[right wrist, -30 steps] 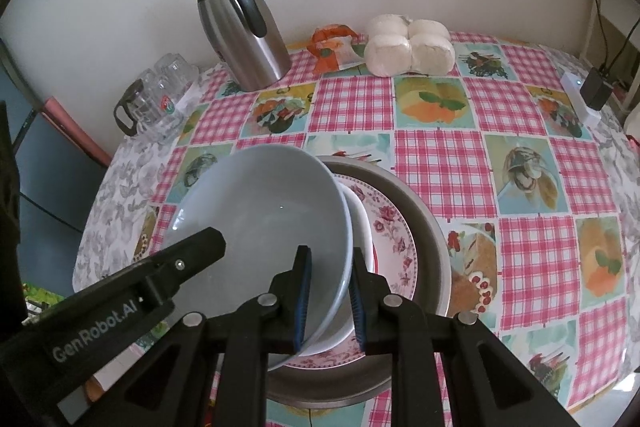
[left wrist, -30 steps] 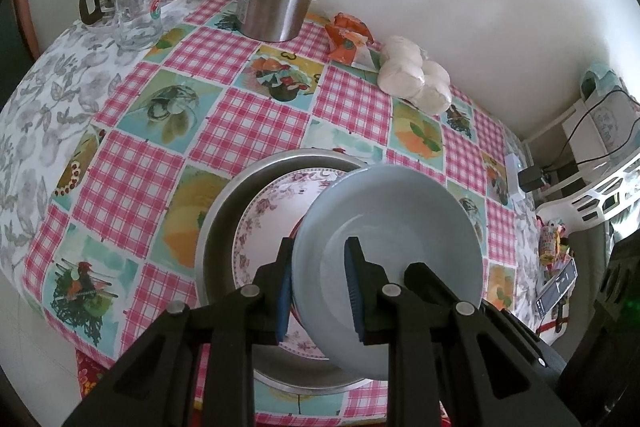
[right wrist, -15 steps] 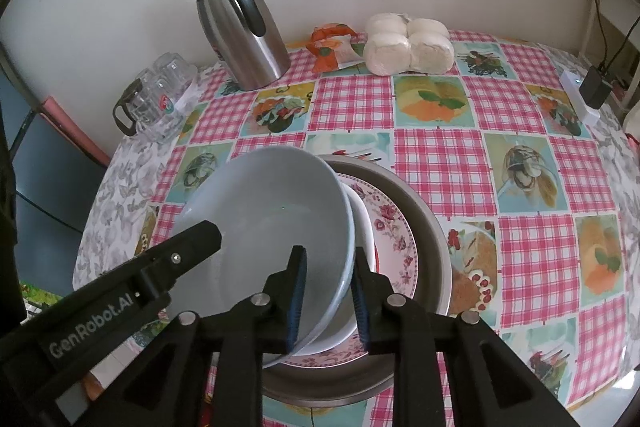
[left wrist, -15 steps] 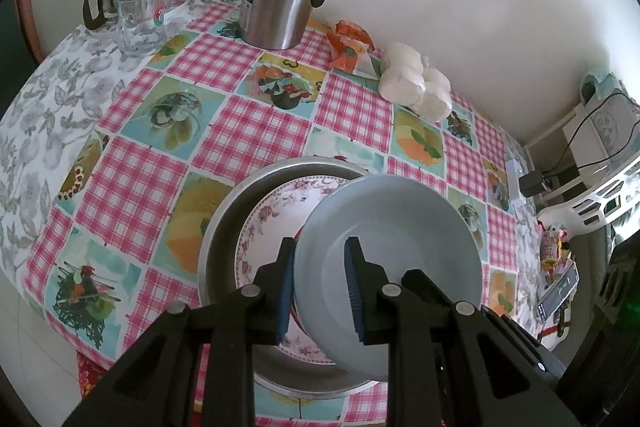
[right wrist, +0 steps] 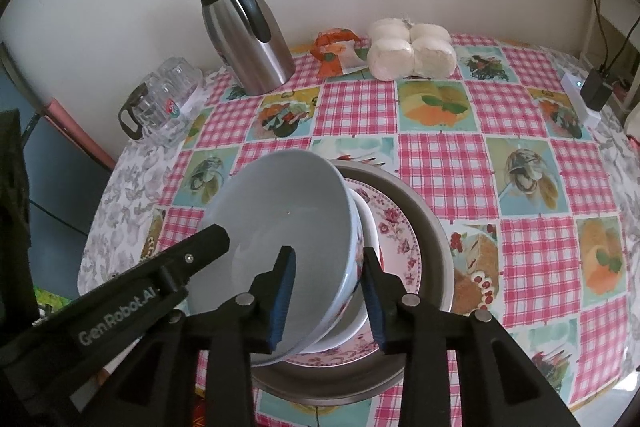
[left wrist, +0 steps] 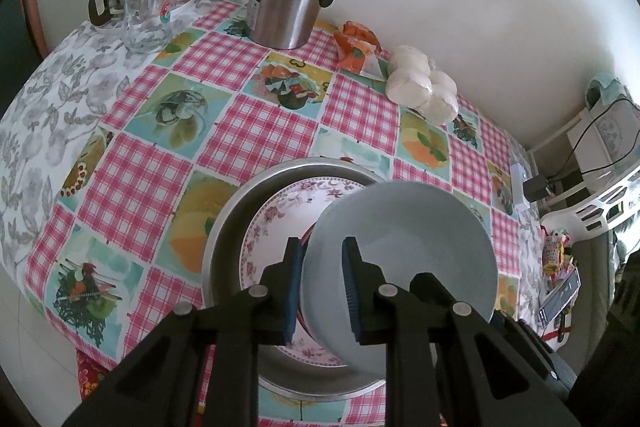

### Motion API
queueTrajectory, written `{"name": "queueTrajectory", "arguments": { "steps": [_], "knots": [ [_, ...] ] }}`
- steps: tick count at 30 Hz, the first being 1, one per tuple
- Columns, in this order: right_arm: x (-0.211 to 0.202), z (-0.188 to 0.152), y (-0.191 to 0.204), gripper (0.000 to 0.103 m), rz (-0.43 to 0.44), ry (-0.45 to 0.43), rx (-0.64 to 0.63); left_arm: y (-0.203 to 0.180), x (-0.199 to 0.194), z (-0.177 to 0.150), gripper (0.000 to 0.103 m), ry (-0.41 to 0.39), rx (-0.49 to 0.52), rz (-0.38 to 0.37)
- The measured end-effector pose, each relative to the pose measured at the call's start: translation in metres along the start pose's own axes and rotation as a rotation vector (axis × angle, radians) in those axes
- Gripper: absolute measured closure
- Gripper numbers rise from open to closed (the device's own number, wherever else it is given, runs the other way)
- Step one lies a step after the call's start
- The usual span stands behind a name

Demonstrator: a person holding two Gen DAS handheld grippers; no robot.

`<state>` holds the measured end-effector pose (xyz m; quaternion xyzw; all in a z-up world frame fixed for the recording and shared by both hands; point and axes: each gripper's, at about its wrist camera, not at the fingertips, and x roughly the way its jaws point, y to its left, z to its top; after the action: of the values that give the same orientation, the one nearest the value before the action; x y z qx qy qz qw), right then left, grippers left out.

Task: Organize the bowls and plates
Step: 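Lower the pale blue-grey bowl onto the stacked bowls with both tools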

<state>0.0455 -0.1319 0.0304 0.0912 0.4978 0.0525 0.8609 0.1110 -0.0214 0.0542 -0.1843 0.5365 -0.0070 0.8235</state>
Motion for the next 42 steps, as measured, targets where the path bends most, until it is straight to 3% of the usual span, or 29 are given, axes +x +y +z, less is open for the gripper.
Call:
{"name": "queueTrajectory", "arguments": {
  "steps": [3,16,21,23,25,30,34,42],
  "knots": [
    [0.000,0.000,0.001,0.052,-0.040,-0.001,-0.013,0.000,0.001,0.000,0.082,0.003,0.000,-0.002],
    [-0.002,0.002,-0.009,0.051,-0.031,-0.009,0.006,0.002,0.002,0.000,0.082,0.007,-0.013,0.000],
    [-0.014,0.006,-0.024,0.051,-0.012,-0.063,0.055,0.003,0.000,0.000,0.082,0.003,-0.016,-0.004],
    [-0.015,0.007,-0.031,0.053,-0.008,-0.074,0.078,0.003,-0.001,0.000,0.082,-0.003,-0.019,-0.001],
    [-0.014,0.007,-0.038,0.068,0.012,-0.077,0.108,0.003,-0.002,0.000,0.082,-0.007,-0.023,0.001],
    [-0.011,0.008,-0.050,0.082,0.091,-0.080,0.157,0.002,-0.003,0.000,0.082,-0.012,-0.020,-0.017],
    [-0.004,0.007,-0.059,0.089,0.159,-0.063,0.211,0.000,-0.007,0.000,0.082,-0.024,-0.011,-0.026],
    [0.009,0.004,-0.065,0.089,0.196,-0.017,0.254,0.000,-0.006,0.001,0.082,-0.019,-0.013,-0.022]
  ]
}}
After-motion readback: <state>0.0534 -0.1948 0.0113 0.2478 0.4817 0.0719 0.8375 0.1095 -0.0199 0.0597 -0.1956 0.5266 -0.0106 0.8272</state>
